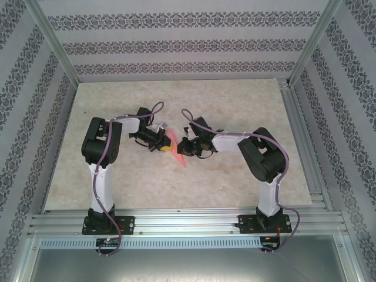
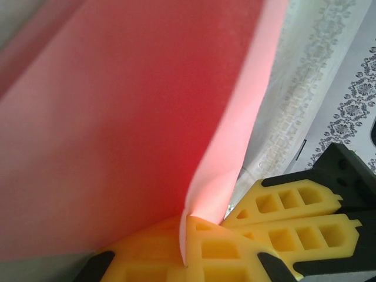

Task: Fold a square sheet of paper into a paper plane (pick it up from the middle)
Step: Fold the wing for the fifth time at the center of the table.

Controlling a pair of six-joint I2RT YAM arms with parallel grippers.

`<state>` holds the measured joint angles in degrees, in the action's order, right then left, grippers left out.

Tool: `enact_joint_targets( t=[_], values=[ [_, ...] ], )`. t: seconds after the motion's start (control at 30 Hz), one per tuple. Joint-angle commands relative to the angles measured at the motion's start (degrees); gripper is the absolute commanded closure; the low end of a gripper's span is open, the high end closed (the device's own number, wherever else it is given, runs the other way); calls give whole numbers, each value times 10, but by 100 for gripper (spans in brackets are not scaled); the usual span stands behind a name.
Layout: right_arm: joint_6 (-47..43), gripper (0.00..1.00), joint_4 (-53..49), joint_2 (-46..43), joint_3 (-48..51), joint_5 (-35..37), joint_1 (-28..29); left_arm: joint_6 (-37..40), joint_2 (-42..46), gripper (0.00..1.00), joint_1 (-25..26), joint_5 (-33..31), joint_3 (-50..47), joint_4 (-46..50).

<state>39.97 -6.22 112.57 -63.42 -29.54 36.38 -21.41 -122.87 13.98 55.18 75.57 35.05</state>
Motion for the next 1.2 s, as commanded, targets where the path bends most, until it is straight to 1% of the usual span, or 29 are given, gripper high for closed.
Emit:
enact_joint_targets(
  t=[0.0, 0.13, 0.23, 0.3, 0.37, 0.5, 0.6, 0.77, 1.0, 1.07, 1.17],
  values=[
    [-37, 92, -55, 16, -25, 52, 5, 14, -20, 95, -6, -7, 11, 7],
    [-43, 92, -74, 38, -22, 72, 3, 16, -21, 95, -6, -8, 11, 8],
    [-50, 93, -102, 49, -38, 77, 5, 16, -23, 95, -5, -8, 12, 7],
    [-53, 93, -116, 46, -47, 79, 5, 16, -24, 95, -6, -9, 13, 8],
    [-51, 92, -113, 23, -47, 81, 4, 18, -23, 95, -5, -9, 16, 12],
    [-49, 92, -96, -13, -59, 48, -1, 22, -24, 95, -6, -9, 29, 23],
    [-37, 92, -65, -19, -73, 24, -7, 24, -27, 95, -5, -6, 28, 24],
    [-13, 92, -28, 19, -98, -1, -19, 25, -33, 95, -6, -4, 30, 25],
    [-9, 92, -26, 71, -131, -11, -20, 25, -35, 94, -6, -3, 34, 26],
    [-12, 92, -32, 81, -131, -7, -20, 25, -37, 94, -6, -2, 33, 24],
    [-30, 92, -70, 92, -136, 27, -21, 24, -39, 94, -5, -1, 34, 25]
  ],
)
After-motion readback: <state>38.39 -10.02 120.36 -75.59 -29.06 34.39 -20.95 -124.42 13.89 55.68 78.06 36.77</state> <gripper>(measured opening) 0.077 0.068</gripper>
